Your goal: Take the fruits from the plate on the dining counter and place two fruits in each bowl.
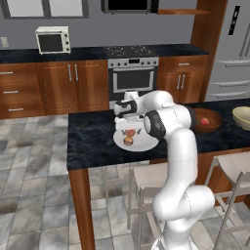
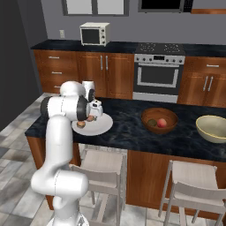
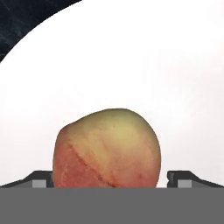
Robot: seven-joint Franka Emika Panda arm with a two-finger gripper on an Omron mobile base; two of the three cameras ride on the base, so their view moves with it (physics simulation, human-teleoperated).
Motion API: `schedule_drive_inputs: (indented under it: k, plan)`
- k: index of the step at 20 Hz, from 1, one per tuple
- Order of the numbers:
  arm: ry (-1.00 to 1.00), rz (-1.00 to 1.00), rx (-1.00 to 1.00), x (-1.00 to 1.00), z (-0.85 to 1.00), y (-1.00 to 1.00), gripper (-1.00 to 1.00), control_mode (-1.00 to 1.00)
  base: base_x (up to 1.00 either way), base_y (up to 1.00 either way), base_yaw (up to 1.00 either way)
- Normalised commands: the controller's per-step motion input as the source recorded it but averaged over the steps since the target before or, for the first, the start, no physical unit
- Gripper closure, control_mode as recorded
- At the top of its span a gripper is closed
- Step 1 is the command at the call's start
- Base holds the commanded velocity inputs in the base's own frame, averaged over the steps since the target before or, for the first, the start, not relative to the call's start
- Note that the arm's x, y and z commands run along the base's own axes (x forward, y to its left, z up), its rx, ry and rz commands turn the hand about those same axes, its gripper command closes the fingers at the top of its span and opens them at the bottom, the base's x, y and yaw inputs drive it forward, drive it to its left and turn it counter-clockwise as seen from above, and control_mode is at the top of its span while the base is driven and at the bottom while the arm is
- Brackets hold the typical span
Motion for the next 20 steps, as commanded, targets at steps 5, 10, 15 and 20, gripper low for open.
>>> schedule_drive_inputs:
  k: [5, 10, 15, 20]
  plan:
    - [-0.01, 0.0, 0.0, 0.0, 0.0, 0.0, 1.0, -1.0, 0.0, 0.0, 0.0]
    - [0.0, 0.0, 0.0, 0.0, 0.0, -0.01, 1.0, -1.0, 0.0, 0.0, 0.0]
    - [-0.1, -0.03, -0.02, -0.1, 0.75, -0.44, 1.0, -1.0, 0.0, 0.0, 0.0]
    - [-0.09, -0.05, 0.0, -0.65, 1.0, -0.71, 1.0, -1.0, 0.0, 0.0, 0.0]
